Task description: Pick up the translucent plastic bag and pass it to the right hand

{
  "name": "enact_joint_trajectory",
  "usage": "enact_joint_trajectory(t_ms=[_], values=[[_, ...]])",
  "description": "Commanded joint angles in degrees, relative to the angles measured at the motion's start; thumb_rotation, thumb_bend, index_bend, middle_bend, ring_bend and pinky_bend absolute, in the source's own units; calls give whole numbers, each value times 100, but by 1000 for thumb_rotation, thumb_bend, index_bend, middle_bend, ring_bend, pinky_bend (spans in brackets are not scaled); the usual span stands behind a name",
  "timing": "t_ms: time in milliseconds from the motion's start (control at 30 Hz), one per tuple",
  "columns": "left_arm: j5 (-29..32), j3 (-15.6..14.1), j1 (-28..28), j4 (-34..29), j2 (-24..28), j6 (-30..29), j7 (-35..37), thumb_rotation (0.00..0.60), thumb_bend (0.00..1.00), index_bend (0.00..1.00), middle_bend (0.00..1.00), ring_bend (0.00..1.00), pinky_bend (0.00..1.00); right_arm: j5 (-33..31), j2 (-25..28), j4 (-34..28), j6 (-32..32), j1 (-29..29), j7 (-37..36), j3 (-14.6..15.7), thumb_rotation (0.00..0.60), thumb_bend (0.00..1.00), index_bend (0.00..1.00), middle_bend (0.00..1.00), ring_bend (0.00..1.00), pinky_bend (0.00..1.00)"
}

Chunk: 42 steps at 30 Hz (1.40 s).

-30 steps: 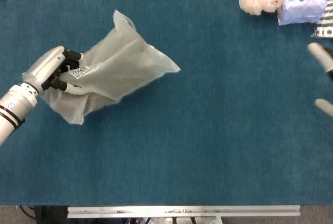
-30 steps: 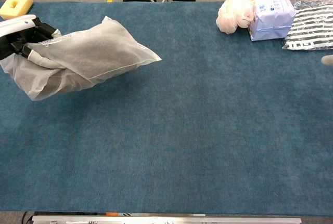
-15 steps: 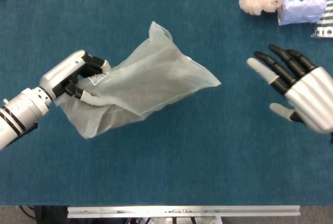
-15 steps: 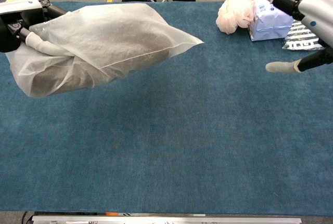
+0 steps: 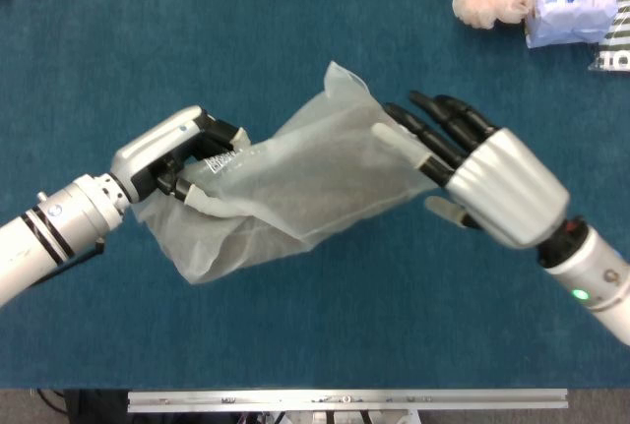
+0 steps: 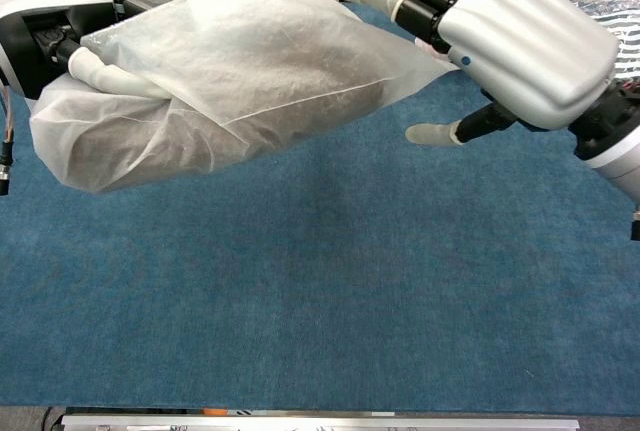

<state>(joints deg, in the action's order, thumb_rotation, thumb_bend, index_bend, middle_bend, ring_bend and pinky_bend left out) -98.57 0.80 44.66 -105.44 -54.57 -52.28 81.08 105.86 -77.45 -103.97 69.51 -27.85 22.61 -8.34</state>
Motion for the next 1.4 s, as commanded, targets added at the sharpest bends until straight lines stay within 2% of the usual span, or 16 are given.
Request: enact_joint_trajectory(t_ms=[33, 200, 300, 367, 433, 533, 567, 633, 733, 867, 933, 1233, 1400], values=[[9, -27, 62, -28, -20, 17, 52, 600, 530, 734, 765, 750, 983, -109, -275, 130, -76, -156, 143, -100, 600, 0, 0, 68, 26, 208], [-28, -99, 178, -58, -37, 44, 203, 600, 530, 733, 764, 750, 983, -389, -685, 323, -279, -352, 225, -160, 600, 0, 0, 89, 29, 208], [-34, -135, 243, -36, -44, 55, 298, 600, 530, 733, 762, 750, 983, -407, -972, 533, -206, -451, 261, -224, 600, 54, 13, 195, 106, 259], [-25, -154, 271, -33, -47, 59, 320, 600, 530, 733, 760, 750, 983, -388, -1147, 680, -143, -523, 215, -260, 600, 163, 133, 293, 204, 353], [-30, -182, 313, -29, -43, 78, 353, 600, 530, 723, 755, 745, 983, -361, -1315, 838, -90, -616, 165, -303, 600, 332, 372, 413, 338, 487], [-21, -226, 345, -16, -22, 96, 309, 600, 534, 645, 724, 705, 958, -291, -1521, 1049, 66, -706, 33, -333, 600, 533, 623, 549, 496, 662], [-17, -240, 341, -10, -11, 82, 288, 600, 535, 609, 705, 680, 941, -263, -1560, 1118, 116, -721, -6, -326, 600, 584, 683, 588, 549, 721], [21, -269, 324, 13, 24, 60, 214, 600, 536, 506, 634, 602, 896, -211, -1611, 1268, 219, -747, -101, -304, 600, 653, 741, 635, 624, 797], [86, -307, 311, 45, 81, 74, 108, 600, 532, 403, 538, 497, 811, -179, -1642, 1407, 352, -763, -241, -278, 600, 709, 779, 664, 671, 843], [107, -362, 306, 135, 140, 104, -56, 600, 475, 289, 374, 315, 552, -89, -1615, 1510, 486, -774, -331, -198, 600, 727, 801, 681, 701, 874], [83, -400, 305, 194, 177, 116, -138, 600, 452, 254, 301, 243, 463, -63, -1587, 1538, 564, -766, -379, -168, 600, 730, 808, 687, 708, 881], [137, -540, 263, 411, 400, 228, -684, 600, 385, 152, 140, 70, 286, 82, -1289, 1556, 1051, -616, -607, -46, 600, 732, 814, 694, 721, 892], [330, -534, 186, 531, 446, 255, -991, 600, 378, 131, 97, 25, 243, 200, -1053, 1493, 1297, -498, -645, 43, 600, 732, 814, 694, 722, 892]])
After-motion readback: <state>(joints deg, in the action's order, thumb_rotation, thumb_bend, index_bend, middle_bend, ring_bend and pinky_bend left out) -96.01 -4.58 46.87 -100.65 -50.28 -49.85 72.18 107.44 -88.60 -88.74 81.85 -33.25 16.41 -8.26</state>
